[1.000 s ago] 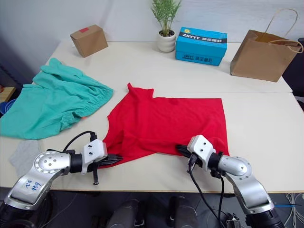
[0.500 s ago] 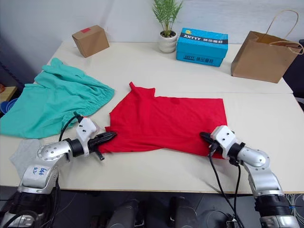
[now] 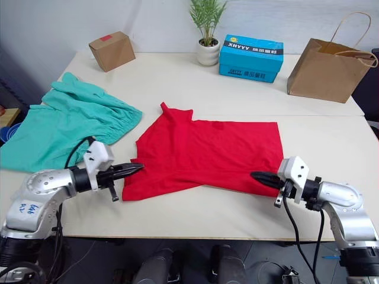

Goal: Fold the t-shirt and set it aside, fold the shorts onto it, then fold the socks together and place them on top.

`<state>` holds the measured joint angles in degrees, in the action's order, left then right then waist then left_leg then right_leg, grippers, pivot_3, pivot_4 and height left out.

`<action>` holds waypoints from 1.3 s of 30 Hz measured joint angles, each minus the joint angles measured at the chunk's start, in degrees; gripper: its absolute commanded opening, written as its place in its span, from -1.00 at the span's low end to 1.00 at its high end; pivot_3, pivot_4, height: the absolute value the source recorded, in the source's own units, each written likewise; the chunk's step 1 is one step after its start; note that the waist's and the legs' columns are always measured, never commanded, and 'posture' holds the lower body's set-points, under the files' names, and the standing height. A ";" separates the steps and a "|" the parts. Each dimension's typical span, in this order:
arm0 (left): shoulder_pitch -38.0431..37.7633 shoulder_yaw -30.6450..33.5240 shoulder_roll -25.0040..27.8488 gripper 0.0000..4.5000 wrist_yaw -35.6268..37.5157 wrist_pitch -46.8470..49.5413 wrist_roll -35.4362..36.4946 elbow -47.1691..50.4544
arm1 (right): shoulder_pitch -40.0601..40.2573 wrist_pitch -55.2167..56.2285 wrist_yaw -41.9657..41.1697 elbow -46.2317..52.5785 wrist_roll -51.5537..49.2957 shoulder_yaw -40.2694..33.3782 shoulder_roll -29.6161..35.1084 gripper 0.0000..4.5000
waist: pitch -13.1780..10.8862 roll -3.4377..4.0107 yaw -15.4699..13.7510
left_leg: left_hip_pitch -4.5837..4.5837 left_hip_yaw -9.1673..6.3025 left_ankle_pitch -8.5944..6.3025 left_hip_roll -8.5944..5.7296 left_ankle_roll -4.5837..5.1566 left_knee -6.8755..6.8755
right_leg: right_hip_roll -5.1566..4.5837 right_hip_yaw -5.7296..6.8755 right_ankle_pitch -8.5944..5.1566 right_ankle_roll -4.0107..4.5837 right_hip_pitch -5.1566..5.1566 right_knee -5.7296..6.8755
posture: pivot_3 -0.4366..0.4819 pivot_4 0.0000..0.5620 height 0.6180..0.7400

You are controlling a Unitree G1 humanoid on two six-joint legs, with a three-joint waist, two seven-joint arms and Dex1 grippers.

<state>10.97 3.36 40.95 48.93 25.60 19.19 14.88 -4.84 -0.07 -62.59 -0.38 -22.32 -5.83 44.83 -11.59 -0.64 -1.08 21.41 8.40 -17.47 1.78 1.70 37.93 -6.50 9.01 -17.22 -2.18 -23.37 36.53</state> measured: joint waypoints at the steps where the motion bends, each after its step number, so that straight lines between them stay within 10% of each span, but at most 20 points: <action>1: -0.09 -1.51 -0.39 -1.00 -0.46 -0.01 -0.91 0.30 | 0.24 0.01 0.52 -0.16 1.09 0.59 -0.01 -0.98 | 0.00 0.00 -0.05 | 0.00 0.00 0.00 -0.01 0.00 0.00 | 0.00 -0.01 0.00 0.00 0.00 0.01 | -0.05 -0.47 1.00; 23: -11.02 -2.89 3.98 -1.00 0.56 -12.74 -6.96 0.03 | -18.40 15.73 4.28 -39.75 10.19 -2.59 1.00 -0.98 | 0.05 0.16 1.29 | -0.15 0.03 -0.02 0.02 -0.04 -0.04 | 0.00 0.00 -0.01 0.03 0.07 0.03 | -0.05 -0.47 1.00; 33: -7.31 -1.21 0.01 -1.00 1.94 -11.31 -1.41 -0.12 | 0.16 2.42 -3.41 -1.36 -3.09 0.23 -3.59 -0.98 | 0.01 0.20 1.00 | -0.09 -0.02 -0.06 0.04 -0.02 -0.06 | -0.01 0.02 -0.01 0.02 0.07 -0.01 | -0.05 -0.47 1.00; 39: -9.88 -2.84 1.27 -1.00 4.11 -9.26 -1.38 3.22 | 3.26 1.76 1.38 1.20 1.08 2.96 -5.79 -0.98 | 0.01 0.20 1.15 | -0.08 0.00 -0.10 0.03 -0.05 -0.07 | -0.01 0.00 -0.01 0.02 0.01 -0.03 | -0.05 -0.47 1.00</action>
<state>1.09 0.52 42.22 53.04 16.34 17.81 18.10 -1.58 1.69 -61.21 0.82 -21.24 -2.86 39.05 -11.58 -0.44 0.07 21.33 8.39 -17.57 1.82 1.65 37.86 -6.51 9.01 -17.24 -2.16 -23.35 36.50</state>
